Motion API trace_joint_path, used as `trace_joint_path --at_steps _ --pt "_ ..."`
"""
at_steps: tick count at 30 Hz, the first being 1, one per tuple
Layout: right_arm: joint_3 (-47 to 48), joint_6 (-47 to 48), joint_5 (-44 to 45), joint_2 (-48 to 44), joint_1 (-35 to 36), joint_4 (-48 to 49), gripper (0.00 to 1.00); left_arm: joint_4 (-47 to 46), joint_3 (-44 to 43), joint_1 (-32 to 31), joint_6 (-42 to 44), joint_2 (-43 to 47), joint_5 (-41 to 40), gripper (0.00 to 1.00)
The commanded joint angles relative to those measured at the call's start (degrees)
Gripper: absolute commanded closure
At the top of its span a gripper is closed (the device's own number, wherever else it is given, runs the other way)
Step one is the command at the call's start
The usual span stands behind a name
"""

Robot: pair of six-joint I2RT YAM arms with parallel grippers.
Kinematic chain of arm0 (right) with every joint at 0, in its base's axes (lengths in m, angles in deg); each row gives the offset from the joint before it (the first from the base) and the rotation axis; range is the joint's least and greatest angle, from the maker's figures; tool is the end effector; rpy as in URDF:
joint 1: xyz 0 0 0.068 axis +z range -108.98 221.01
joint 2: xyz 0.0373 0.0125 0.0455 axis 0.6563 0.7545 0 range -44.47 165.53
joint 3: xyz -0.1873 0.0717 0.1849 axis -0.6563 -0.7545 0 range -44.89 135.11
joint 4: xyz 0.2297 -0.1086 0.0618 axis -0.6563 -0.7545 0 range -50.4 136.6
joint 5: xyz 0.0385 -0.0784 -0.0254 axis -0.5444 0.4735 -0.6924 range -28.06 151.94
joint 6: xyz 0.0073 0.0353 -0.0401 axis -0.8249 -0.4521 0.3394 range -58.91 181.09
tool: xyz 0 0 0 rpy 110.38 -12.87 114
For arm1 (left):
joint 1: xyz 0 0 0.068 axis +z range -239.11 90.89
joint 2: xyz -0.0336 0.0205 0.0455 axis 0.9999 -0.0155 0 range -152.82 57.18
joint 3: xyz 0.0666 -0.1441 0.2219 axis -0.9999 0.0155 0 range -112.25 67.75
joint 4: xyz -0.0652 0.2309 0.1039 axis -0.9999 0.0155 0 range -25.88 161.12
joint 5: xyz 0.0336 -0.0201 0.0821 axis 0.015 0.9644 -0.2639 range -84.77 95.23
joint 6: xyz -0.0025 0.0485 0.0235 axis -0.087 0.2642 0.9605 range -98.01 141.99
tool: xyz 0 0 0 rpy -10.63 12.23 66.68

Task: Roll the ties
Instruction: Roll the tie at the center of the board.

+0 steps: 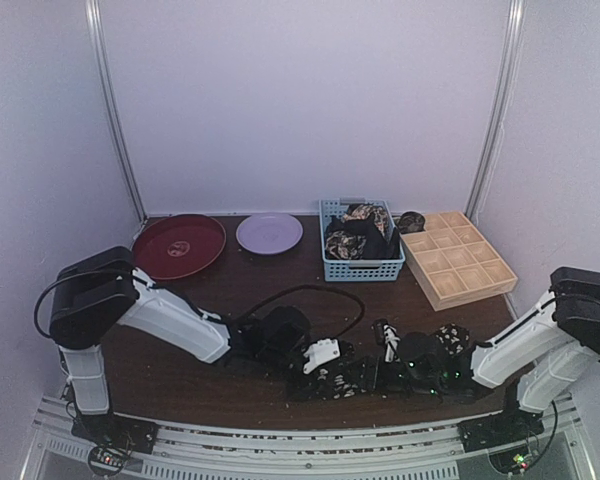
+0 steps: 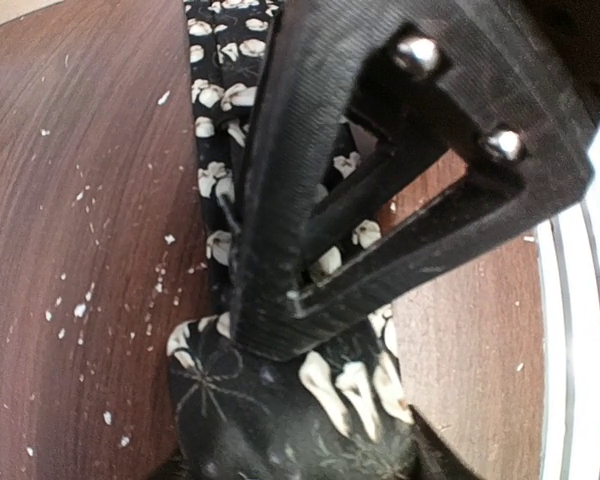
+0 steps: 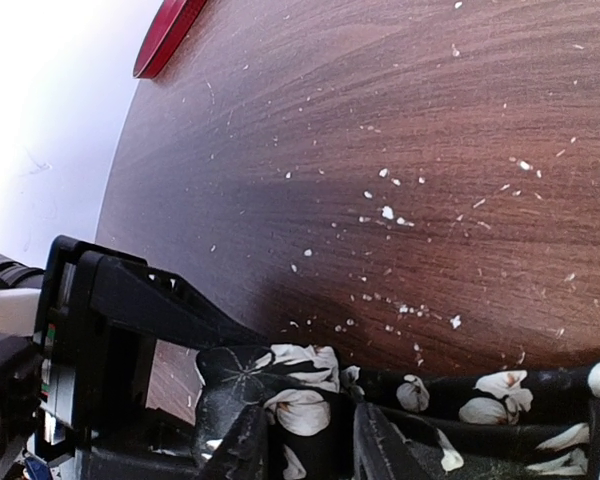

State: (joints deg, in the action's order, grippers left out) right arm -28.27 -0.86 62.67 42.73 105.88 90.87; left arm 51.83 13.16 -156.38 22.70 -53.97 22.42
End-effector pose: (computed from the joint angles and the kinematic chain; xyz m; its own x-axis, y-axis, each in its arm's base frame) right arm 0.1038 0.2202 0.1174 -0.8832 0.1953 -0.4264 -0.2571 0.5588 0.7884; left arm 0.1362 -0.3525 0.1129 -0.2578 0.6458 -0.7186 0.9662 0.1659 -0.1975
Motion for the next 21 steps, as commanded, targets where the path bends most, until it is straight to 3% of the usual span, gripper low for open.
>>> trace_joint_path --at_steps 1,9,21 --pt "0.4 -0.8 -2.7 1.8 -0.2 1.8 0.70 0.8 1.4 -0.7 0.4 2.2 -1.5 0.42" --pt "-0.7 -2.5 -5.1 1.7 -0.1 4.0 0.72 2.8 3.8 -0.7 -3.8 6.1 -8.3 0.29" --pt "-0.3 -3.2 -4.7 2.1 0.9 2.9 0.72 -0.5 14.1 -0.7 -17.6 14.7 -10.9 0.29"
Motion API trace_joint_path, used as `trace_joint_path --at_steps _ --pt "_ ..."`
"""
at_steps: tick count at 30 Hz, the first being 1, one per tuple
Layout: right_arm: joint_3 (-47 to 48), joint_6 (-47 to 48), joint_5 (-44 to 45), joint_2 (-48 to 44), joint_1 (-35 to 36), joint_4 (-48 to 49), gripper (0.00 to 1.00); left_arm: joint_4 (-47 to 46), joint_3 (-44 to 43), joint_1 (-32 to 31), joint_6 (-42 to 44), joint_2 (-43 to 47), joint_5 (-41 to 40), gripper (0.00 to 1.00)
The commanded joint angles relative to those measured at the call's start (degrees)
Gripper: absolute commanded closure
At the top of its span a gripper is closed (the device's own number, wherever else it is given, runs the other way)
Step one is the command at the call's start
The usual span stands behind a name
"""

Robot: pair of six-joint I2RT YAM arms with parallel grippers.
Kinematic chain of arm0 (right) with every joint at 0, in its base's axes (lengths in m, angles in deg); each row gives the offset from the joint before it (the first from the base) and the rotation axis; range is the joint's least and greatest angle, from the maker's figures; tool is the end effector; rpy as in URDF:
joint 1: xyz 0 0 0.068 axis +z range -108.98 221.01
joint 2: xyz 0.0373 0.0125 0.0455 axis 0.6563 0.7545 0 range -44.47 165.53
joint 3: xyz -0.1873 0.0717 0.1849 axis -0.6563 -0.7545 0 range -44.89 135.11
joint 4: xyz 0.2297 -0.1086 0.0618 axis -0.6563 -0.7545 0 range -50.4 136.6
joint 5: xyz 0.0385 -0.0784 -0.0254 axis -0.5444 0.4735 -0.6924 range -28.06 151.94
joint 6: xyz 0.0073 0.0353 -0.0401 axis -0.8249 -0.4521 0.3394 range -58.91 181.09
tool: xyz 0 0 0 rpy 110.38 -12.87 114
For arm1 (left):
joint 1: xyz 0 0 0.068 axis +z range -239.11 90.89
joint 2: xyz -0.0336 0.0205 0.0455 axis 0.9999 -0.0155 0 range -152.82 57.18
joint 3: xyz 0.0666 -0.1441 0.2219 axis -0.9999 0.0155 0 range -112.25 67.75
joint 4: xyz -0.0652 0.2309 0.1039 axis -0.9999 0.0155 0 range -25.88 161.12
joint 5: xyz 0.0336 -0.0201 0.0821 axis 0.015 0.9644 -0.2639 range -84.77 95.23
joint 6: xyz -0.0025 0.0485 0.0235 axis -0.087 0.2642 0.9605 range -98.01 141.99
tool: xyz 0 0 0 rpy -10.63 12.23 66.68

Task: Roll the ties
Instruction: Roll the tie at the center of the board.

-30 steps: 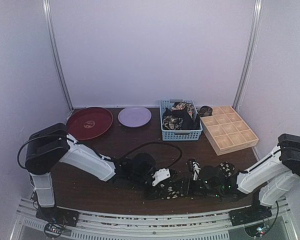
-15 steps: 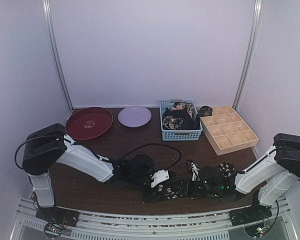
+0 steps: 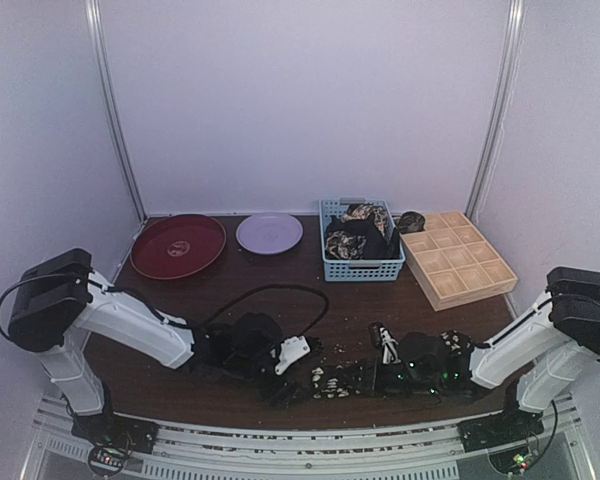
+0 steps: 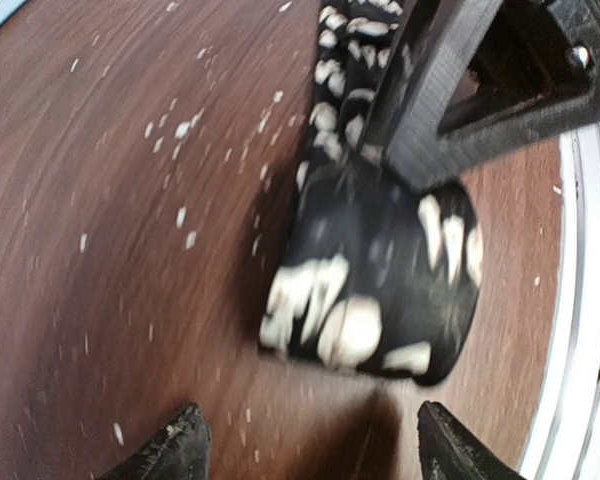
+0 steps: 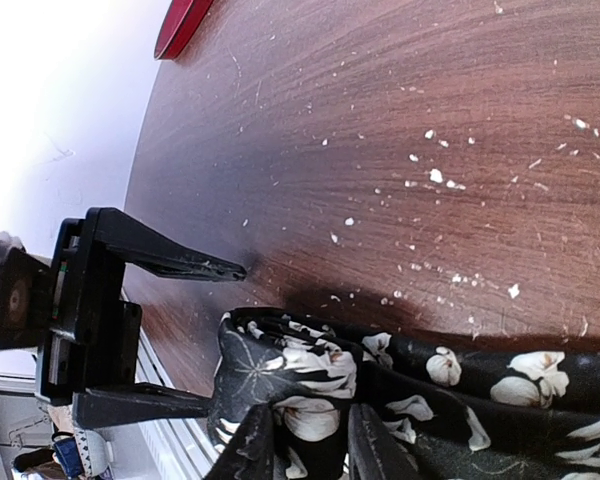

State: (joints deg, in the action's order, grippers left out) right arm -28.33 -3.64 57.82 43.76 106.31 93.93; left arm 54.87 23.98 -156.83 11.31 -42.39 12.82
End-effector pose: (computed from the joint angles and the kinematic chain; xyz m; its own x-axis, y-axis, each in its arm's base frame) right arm 0.1003 0.2242 0.1184 -0.9177 0.1634 -0.3621 -0.2426 0.4913 0.8366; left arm 0.1194 -0.3039 0.1255 -0.4469 0.6060 -0.6581 0.8842 0.4112 -0.2218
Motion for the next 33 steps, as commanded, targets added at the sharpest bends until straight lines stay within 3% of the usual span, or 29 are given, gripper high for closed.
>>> trace_joint_path --at_steps 1,5,14,28,33 --pt "-0.3 -0.5 0.2 1.3 0.5 0.0 0.72 -4.4 4.2 -0.2 -7.6 3.8 -1.8 0.29" --pt "-0.2 -1.7 0.7 1.9 1.2 0.6 0.73 -5.0 5.6 0.3 -13.1 5.9 -5.4 0.33" --pt "2.5 -3.7 3.7 4.1 3.4 0.3 0.74 -4.9 9.4 5.8 -23.3 10.1 -4.7 0.58" --pt "14.1 -5.2 5.1 12.4 6.1 -2.1 0.75 -7.1 17.6 13.4 -31.5 13.2 1.6 0.70" --pt "16.3 -4.7 5.7 13.9 6.8 -3.9 0.75 -16.6 23.2 13.3 -37.6 16.3 10.2 0.71"
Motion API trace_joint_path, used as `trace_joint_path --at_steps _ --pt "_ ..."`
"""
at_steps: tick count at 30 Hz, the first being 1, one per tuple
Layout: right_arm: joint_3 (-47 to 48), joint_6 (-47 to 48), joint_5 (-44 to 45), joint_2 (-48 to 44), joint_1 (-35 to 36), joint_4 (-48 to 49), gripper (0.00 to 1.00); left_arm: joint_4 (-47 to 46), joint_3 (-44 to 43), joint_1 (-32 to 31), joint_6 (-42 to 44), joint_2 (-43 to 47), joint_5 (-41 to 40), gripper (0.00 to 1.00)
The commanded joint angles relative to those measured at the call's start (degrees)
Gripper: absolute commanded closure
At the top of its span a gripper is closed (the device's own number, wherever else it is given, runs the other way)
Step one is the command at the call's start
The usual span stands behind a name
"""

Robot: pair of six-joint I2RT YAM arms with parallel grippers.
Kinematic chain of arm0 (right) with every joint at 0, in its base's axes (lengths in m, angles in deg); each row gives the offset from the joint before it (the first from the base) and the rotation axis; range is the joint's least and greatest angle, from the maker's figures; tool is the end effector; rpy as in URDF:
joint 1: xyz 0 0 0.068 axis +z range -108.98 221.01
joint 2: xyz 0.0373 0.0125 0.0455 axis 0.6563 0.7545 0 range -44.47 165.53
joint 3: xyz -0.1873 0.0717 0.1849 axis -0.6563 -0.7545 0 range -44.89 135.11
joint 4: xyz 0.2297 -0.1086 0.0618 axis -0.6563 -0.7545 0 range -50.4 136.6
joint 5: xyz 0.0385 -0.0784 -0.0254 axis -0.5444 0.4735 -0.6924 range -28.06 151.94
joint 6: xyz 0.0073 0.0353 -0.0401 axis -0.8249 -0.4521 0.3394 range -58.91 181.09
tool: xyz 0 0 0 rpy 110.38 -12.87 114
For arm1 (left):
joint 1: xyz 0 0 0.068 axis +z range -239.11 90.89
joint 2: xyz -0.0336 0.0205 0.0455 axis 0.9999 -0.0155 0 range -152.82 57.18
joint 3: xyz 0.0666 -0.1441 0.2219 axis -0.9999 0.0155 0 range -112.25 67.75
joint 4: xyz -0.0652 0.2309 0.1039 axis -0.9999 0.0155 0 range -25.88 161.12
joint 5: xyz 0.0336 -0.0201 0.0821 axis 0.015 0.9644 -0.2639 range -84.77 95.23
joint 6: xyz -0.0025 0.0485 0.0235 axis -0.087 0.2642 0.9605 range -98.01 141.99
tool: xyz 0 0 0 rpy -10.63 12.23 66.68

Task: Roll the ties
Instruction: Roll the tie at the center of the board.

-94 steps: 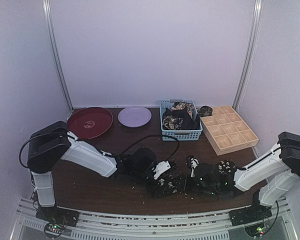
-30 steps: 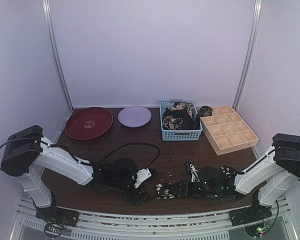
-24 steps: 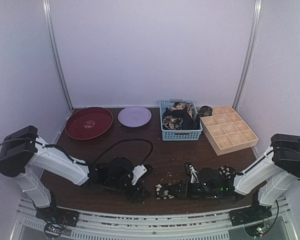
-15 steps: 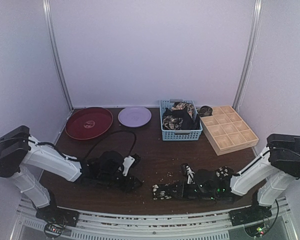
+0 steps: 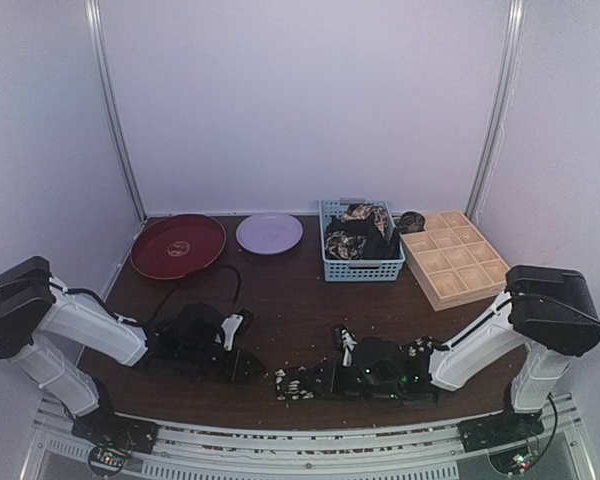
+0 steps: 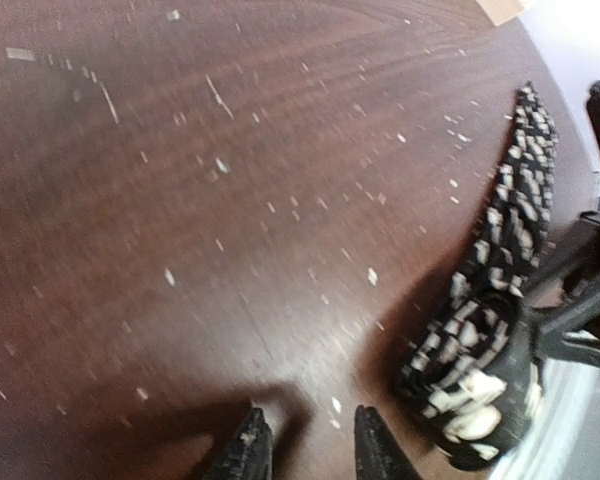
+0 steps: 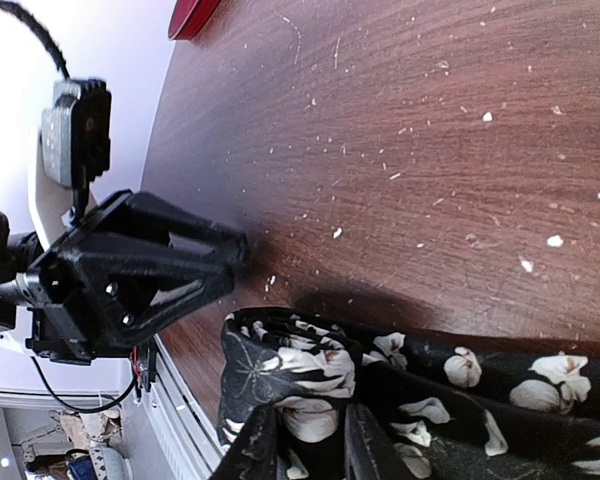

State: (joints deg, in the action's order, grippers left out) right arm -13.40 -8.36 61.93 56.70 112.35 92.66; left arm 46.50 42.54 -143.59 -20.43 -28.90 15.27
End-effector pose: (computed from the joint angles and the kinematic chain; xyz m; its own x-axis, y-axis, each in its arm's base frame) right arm 0.1001 0.2964 0.1196 -0.9322 0.1663 -0.3215 -0.2124 0.4678 0.8579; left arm 0.1420 -0.2096 0.1173 -0.8843 0.0954 -0.4571 0.3776 0.7221 -0.5796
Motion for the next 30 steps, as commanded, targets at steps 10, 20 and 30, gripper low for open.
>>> trace_joint_path --at_steps 10,20,30 --pt "0.5 1.5 2.4 0.6 0.9 -5.8 0.75 -7.7 5.6 -1.6 -8.1 1.2 9.1 0.92" --pt "0.5 3.5 4.6 -1.1 0.8 -7.9 0.75 -13.0 0.9 -2.3 -6.8 -8.1 11.9 0.99" --pt "1.6 7.2 5.8 -3.5 0.9 -12.2 0.75 -16.2 -0.8 -2.6 -8.3 -7.2 15.4 1.00"
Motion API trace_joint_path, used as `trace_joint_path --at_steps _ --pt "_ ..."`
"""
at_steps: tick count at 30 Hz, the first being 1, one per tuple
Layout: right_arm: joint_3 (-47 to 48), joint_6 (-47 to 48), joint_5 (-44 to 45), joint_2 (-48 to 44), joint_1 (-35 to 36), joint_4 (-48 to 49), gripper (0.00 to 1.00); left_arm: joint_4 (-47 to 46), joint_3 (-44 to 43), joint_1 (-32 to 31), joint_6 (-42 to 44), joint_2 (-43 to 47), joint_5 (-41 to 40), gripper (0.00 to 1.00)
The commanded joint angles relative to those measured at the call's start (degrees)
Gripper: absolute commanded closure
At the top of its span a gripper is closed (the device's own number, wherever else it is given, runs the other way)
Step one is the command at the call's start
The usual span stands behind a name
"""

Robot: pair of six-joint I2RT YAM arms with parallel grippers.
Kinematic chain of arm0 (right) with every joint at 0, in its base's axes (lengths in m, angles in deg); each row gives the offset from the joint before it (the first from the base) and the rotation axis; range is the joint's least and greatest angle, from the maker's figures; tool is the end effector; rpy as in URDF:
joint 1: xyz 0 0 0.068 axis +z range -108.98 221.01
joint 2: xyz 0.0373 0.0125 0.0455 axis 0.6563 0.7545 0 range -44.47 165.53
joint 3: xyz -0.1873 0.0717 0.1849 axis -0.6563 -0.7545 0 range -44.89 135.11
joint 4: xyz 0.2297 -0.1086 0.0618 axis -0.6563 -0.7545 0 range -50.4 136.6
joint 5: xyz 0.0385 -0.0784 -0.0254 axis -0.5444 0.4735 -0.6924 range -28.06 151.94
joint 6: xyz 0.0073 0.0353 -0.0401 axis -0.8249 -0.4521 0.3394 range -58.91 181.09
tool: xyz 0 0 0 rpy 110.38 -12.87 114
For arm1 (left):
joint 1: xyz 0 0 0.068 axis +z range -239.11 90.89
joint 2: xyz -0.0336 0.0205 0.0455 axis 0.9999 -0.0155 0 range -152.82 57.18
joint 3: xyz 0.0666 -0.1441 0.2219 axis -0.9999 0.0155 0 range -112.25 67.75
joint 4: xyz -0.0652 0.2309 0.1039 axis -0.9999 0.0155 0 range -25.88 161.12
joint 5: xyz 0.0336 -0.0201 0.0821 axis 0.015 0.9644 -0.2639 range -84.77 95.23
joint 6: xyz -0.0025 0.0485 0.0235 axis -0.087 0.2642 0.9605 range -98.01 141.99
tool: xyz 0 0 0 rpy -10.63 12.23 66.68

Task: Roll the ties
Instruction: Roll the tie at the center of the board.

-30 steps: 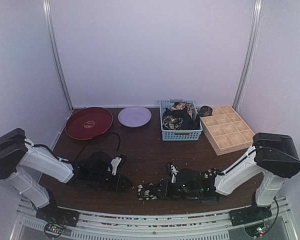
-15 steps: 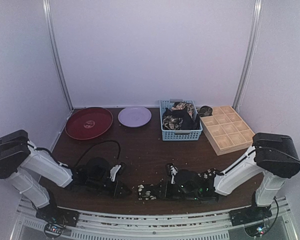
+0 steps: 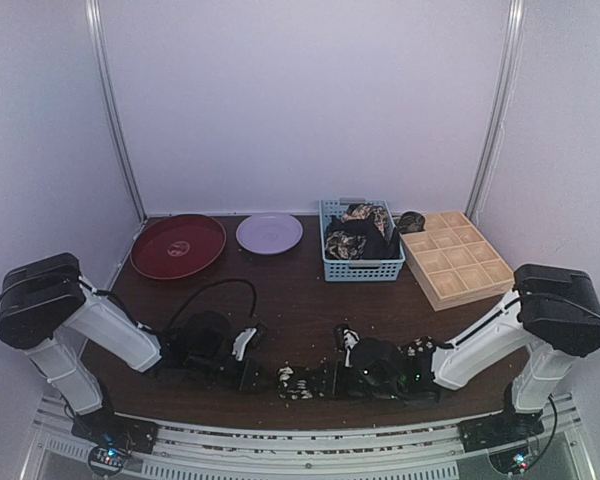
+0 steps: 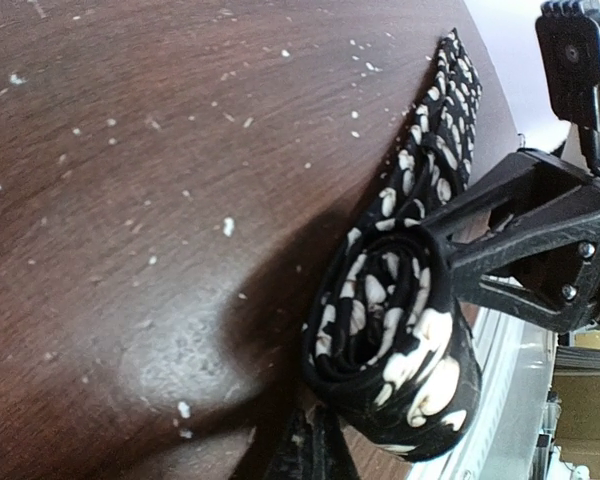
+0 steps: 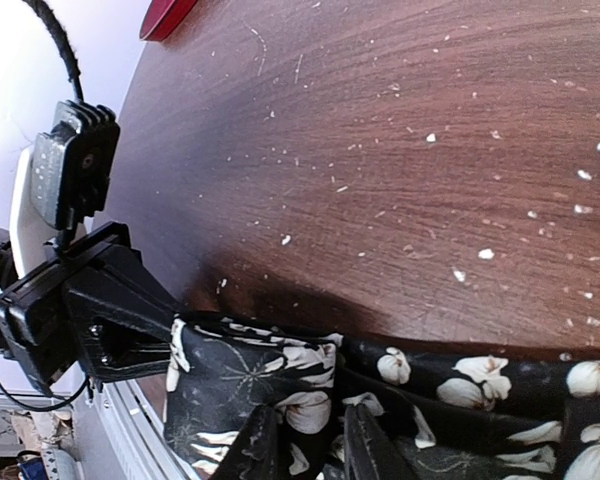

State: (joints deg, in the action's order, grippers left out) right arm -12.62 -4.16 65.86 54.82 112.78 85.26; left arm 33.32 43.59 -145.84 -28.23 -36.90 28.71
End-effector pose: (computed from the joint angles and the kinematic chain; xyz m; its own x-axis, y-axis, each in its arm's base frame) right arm 0.0992 0.2935 0.1198 -0.9057 0.1466 -0.3978 -0.2537 0.5644 0.7855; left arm 0.1319 -0.2269 0.1000 -0.9411 0.1494 -0.3032 0.3332 0.5619 -0.7572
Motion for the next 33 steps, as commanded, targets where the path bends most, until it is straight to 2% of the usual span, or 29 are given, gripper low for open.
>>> trace_joint_path --at_steps 1,17,33 --pt "0.8 3.4 1.8 -1.8 0.4 -4.9 0.75 -2.7 -2.2 -0.4 -0.4 1.0 2.1 1.00" --pt "-2.5 4.0 0.7 -2.8 0.6 -1.6 0.76 2.7 -7.8 -2.9 0.4 0.2 0.1 0.98" --pt "-4.3 4.1 7.0 -6.0 0.6 -7.9 0.77 9.6 -12.4 -3.6 2.5 -2.0 -2.6 0.88"
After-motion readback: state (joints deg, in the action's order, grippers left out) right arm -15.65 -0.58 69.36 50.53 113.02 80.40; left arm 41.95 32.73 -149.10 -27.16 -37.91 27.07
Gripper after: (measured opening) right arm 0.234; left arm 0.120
